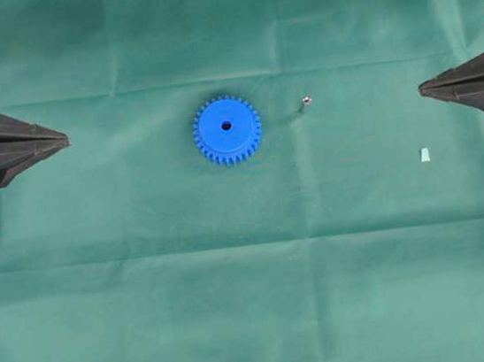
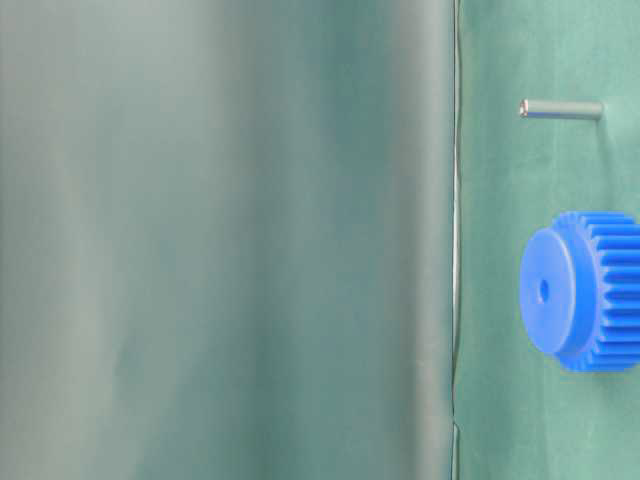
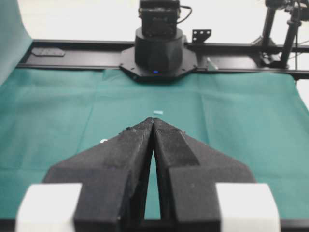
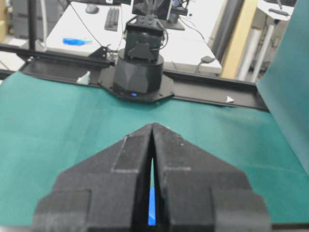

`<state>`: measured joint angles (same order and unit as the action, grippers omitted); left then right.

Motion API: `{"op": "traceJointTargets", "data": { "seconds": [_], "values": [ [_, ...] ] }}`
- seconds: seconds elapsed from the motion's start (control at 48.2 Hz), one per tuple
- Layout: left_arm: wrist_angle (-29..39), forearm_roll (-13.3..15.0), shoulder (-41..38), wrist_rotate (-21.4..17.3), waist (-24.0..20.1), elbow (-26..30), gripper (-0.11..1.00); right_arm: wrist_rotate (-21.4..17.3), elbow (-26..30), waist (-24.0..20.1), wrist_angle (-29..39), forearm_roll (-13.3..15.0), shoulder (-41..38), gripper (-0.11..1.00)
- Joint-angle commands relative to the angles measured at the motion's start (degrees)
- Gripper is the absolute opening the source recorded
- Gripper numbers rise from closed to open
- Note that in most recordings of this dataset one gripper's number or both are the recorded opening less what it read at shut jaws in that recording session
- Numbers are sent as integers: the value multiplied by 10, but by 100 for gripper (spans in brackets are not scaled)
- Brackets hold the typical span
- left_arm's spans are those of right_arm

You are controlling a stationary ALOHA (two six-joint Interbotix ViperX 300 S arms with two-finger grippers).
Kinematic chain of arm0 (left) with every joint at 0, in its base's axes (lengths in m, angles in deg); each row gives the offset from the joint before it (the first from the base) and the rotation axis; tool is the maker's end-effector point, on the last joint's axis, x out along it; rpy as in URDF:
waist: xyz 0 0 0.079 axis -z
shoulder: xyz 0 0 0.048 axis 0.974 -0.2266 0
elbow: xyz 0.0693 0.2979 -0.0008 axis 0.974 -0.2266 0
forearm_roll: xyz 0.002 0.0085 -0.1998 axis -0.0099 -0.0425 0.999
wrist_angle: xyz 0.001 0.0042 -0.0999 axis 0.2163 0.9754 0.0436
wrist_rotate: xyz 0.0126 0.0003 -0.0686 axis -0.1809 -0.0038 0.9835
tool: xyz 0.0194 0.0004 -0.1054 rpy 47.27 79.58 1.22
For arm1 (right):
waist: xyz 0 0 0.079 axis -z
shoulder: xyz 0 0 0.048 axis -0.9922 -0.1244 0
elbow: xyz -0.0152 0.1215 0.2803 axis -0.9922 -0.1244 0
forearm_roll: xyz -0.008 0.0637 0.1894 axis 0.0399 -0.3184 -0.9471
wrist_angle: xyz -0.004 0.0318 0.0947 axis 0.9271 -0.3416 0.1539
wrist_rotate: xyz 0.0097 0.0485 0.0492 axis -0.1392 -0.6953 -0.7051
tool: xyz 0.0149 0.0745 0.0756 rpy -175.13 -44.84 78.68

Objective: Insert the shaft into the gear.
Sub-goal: 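Move the right gripper over the small silver shaft, fingers open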

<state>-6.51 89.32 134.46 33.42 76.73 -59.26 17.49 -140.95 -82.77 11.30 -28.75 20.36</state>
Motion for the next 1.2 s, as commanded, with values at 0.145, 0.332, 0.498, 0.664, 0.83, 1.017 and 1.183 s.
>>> {"op": "traceJointTargets", "data": {
  "seconds": [0.145, 0.332, 0.498, 0.664, 0.83, 1.017, 1.183],
  "values": [
    [6, -8, -4, 4, 6, 23, 0, -3, 13, 2, -4, -1, -4, 2],
    [13, -8, -4, 4, 6, 24, 0, -3, 27, 21, 19, 0, -24, 2],
    [15, -8, -4, 4, 6, 25, 0, -12, 40, 45, 22, -4, -64, 3],
    [15, -8, -4, 5, 6, 25, 0, -25, 56, 59, 18, -4, -127, 3],
    [15, -8, -4, 5, 6, 25, 0, -40, 71, 77, 4, -4, -210, 34],
    [18, -8, -6, 5, 6, 25, 0, -46, 95, 111, -11, -4, -331, 87],
    [26, -8, -8, 5, 6, 25, 0, -48, 118, 119, -28, -5, -425, 81]
  ]
}}
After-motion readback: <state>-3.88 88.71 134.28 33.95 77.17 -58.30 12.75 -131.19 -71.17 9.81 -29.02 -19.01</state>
